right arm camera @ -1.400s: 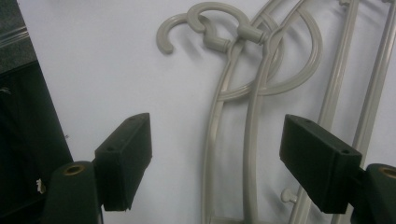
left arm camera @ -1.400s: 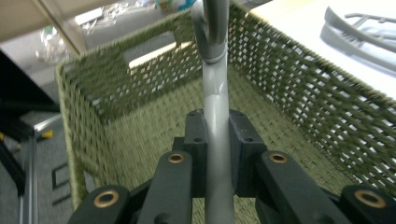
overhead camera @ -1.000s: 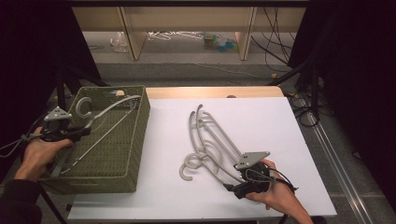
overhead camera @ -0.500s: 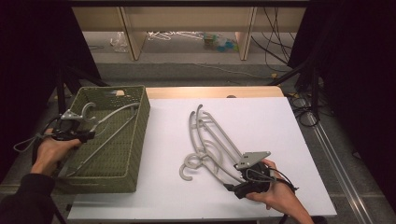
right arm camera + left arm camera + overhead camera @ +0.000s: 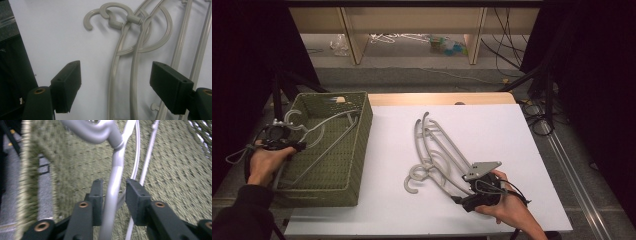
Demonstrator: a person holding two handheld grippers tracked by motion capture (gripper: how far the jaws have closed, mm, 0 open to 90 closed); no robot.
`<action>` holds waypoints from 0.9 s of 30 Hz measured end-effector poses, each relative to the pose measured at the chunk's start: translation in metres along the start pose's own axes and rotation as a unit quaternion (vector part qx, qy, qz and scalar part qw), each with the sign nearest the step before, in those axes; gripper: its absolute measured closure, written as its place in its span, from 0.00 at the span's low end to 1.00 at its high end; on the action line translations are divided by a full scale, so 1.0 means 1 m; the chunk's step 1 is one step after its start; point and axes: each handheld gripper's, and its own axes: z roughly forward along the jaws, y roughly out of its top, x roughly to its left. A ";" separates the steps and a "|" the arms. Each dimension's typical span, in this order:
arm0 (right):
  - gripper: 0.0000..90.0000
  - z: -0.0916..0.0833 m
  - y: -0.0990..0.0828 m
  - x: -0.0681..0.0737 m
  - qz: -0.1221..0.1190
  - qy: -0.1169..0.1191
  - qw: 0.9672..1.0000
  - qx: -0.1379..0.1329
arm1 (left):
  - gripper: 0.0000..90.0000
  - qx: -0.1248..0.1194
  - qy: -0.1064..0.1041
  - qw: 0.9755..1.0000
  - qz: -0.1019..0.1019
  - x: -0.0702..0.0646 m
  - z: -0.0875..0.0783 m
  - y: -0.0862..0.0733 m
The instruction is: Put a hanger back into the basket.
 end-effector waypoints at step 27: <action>0.28 0.014 -0.009 -0.008 0.048 -0.005 0.999 -0.007 | 0.29 -0.283 -0.189 0.940 0.033 -0.151 -0.106 -0.030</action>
